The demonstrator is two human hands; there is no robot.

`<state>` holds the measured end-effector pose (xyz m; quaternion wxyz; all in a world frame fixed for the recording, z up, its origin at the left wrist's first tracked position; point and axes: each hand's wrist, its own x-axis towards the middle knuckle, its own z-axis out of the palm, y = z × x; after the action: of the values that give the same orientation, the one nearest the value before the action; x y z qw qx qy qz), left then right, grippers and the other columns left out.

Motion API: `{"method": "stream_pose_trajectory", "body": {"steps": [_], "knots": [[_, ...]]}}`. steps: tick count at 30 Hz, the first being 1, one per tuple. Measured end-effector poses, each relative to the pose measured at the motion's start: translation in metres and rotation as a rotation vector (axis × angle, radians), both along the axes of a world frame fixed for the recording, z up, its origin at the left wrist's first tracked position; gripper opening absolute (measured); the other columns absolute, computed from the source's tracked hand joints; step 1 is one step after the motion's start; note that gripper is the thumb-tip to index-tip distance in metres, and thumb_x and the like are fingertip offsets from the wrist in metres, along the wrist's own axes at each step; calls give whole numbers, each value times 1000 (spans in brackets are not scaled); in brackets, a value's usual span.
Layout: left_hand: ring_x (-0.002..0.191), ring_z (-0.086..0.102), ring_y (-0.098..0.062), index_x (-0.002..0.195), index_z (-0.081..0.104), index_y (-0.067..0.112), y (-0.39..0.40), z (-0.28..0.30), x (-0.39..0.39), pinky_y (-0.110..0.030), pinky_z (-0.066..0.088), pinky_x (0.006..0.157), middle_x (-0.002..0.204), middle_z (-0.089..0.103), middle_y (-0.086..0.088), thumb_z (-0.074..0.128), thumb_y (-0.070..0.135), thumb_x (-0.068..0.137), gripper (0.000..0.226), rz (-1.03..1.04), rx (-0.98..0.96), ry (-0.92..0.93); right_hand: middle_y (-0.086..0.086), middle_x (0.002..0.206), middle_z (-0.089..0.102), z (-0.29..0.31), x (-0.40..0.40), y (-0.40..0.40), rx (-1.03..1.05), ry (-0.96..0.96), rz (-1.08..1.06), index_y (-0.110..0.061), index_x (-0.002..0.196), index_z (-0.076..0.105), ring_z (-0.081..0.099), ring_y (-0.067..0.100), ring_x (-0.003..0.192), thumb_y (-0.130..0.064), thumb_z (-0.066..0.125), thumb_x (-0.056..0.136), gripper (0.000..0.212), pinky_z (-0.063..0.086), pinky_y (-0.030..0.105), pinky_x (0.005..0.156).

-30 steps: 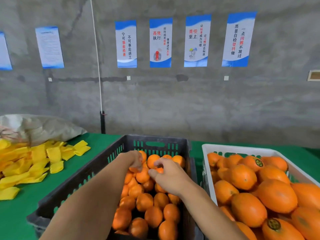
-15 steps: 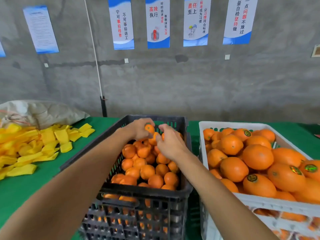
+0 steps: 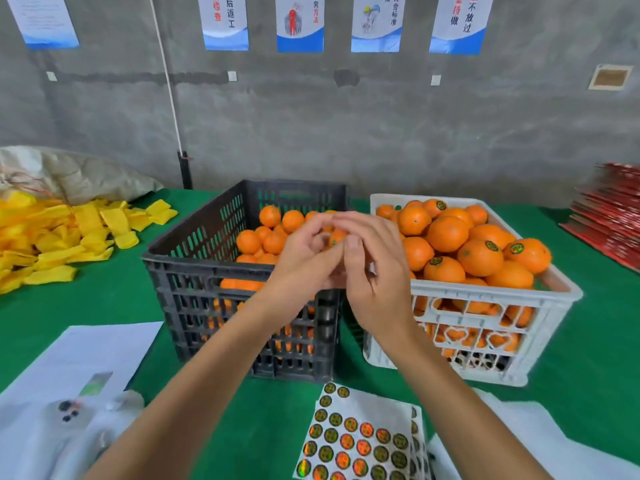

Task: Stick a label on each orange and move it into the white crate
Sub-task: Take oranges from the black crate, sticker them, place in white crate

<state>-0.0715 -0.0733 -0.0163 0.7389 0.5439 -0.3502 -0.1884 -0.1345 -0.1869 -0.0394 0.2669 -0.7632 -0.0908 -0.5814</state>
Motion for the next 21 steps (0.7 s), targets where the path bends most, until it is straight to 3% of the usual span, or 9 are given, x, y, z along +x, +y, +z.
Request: {"method": "stream_pose_trajectory", "body": {"steps": [5, 9, 12, 14, 18, 21], "knots": [[101, 75, -26, 124, 67, 15, 14, -88, -41, -38, 64, 73, 107, 75, -16, 72, 15, 99, 25, 35, 84, 60, 1, 124, 68, -90, -36, 1, 37, 93, 53, -4, 118, 70, 60, 22, 118, -16, 39, 108, 35, 46, 36, 101], [101, 76, -35, 120, 70, 25, 27, -154, -51, -55, 64, 82, 107, 75, -16, 77, 38, 94, 30, 102, 188, 73, -3, 120, 67, -154, -43, 2, 51, 285, 90, -8, 118, 69, 60, 14, 116, -20, 38, 108, 34, 46, 27, 100], [84, 78, -42, 119, 68, 28, 35, -191, -54, -49, 65, 76, 112, 72, -15, 82, 53, 84, 45, 183, 236, 206, -5, 113, 67, -186, -43, -5, 98, 490, 45, -10, 114, 70, 60, 7, 110, -20, 43, 107, 29, 50, 28, 95], [74, 78, -41, 122, 63, 29, 40, -213, -58, -44, 66, 71, 107, 75, -8, 80, 61, 82, 54, 276, 275, 273, -5, 110, 68, -201, -43, -16, 61, 656, -21, -12, 113, 72, 62, 12, 106, -18, 52, 105, 23, 50, 33, 93], [74, 77, -40, 125, 55, 28, 39, -241, -64, -39, 63, 67, 97, 77, -7, 68, 54, 94, 42, 345, 269, 375, -9, 125, 62, -224, -45, -31, -196, 985, -84, -18, 128, 72, 55, 14, 115, -43, 60, 99, 40, 44, 31, 99], [74, 76, -35, 128, 50, 34, 33, -249, -65, -38, 63, 70, 90, 78, -3, 59, 57, 96, 40, 332, 307, 320, -11, 124, 59, -227, -45, -36, -183, 1036, -106, -20, 128, 72, 51, 11, 113, -56, 60, 96, 49, 43, 29, 99]]}}
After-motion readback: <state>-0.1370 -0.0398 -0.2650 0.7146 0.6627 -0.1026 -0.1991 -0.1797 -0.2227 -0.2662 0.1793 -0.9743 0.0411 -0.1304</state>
